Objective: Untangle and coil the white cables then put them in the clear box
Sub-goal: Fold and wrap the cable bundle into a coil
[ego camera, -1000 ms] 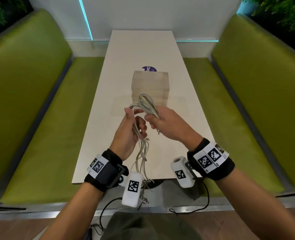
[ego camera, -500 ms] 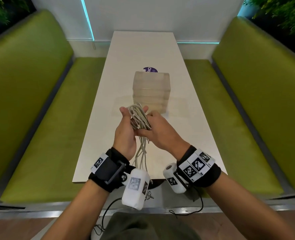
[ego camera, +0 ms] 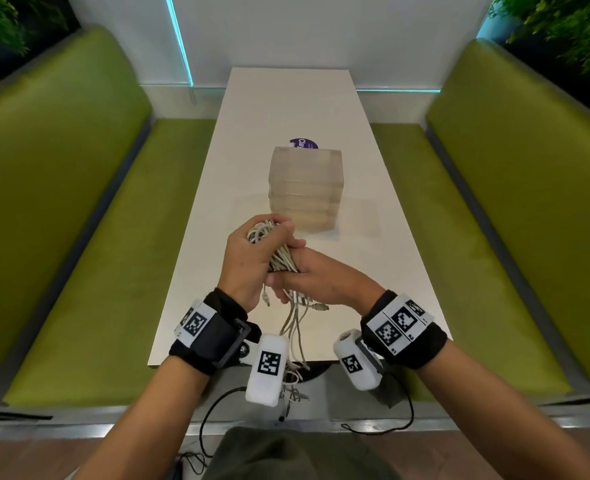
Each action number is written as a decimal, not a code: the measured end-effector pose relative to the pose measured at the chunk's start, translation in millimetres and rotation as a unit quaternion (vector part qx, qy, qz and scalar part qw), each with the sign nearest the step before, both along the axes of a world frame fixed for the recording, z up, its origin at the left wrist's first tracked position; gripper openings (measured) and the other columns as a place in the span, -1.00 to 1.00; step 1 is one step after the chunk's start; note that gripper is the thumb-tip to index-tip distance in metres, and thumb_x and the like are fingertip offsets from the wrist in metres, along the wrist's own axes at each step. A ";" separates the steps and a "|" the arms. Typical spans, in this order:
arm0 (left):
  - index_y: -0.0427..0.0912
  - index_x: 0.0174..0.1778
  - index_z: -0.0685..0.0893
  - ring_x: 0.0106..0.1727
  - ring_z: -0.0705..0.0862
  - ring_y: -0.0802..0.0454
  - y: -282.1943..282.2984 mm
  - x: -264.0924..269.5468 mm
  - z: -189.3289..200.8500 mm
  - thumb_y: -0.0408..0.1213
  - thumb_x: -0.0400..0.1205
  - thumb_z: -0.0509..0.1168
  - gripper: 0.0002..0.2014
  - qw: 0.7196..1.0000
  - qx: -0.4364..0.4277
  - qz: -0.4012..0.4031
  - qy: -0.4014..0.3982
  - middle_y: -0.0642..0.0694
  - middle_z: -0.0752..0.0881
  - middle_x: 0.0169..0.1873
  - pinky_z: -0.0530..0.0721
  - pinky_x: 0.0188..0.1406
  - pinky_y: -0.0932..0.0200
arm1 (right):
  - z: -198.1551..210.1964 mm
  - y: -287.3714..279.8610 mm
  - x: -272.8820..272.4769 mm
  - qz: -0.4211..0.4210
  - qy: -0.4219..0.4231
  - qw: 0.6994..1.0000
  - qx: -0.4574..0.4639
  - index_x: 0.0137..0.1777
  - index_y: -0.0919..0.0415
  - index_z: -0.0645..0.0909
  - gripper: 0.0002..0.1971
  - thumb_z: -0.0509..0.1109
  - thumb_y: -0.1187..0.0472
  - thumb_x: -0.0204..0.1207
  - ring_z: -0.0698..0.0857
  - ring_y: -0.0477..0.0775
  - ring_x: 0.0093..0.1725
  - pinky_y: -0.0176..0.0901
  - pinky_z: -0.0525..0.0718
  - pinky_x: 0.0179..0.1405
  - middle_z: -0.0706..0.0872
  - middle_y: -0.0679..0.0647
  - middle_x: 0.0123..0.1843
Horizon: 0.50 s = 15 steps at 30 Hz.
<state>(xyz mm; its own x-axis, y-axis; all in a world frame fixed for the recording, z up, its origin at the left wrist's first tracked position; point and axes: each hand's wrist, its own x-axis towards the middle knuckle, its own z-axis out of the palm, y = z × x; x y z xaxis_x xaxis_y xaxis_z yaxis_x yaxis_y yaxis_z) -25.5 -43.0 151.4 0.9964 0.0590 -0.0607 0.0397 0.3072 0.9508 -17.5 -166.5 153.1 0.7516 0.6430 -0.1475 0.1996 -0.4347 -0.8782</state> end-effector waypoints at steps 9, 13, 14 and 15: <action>-0.13 -0.13 0.61 0.01 0.81 -0.16 -6.5 -1.2 3.4 -0.28 0.69 0.24 -0.90 0.998 -0.053 0.018 0.027 -0.11 0.80 -0.36 0.75 -0.09 0.02 | -13.5 0.9 1.6 -0.073 0.023 0.997 0.029 -0.08 0.13 0.66 -0.88 0.39 0.09 0.55 0.70 0.07 -0.12 0.05 0.63 0.00 0.75 0.20 -0.12; -0.14 -0.16 0.60 -0.13 0.82 -0.17 -6.5 -2.1 4.9 -0.24 0.68 0.27 -0.89 0.999 -0.020 -0.025 0.033 -0.06 0.67 -0.48 0.75 -0.34 0.07 | -13.1 -5.5 -6.4 -0.033 0.105 0.989 0.103 -0.01 0.26 0.63 -0.90 0.33 0.24 0.61 0.75 0.08 -0.09 0.00 0.65 0.10 0.75 0.17 -0.19; -0.14 -0.17 0.60 -0.19 0.82 -0.15 -6.1 -2.9 4.3 -0.22 0.67 0.28 -0.88 0.999 -0.015 -0.036 0.035 -0.05 0.63 -0.50 0.73 -0.40 0.09 | -11.9 -7.1 -8.4 -0.024 0.118 0.987 0.110 -0.06 0.26 0.61 -0.93 0.32 0.27 0.61 0.72 0.09 -0.16 0.00 0.65 0.05 0.71 0.14 -0.26; -0.14 -0.20 0.59 -0.24 0.81 -0.14 -5.7 -3.5 3.7 -0.20 0.66 0.29 -0.86 0.998 -0.006 -0.046 0.037 -0.05 0.61 -0.51 0.73 -0.44 0.08 | -11.7 -8.3 -9.4 -0.013 0.126 0.985 0.120 -0.11 0.23 0.59 -0.92 0.32 0.29 0.62 0.69 0.09 -0.22 -0.02 0.64 -0.02 0.65 0.11 -0.32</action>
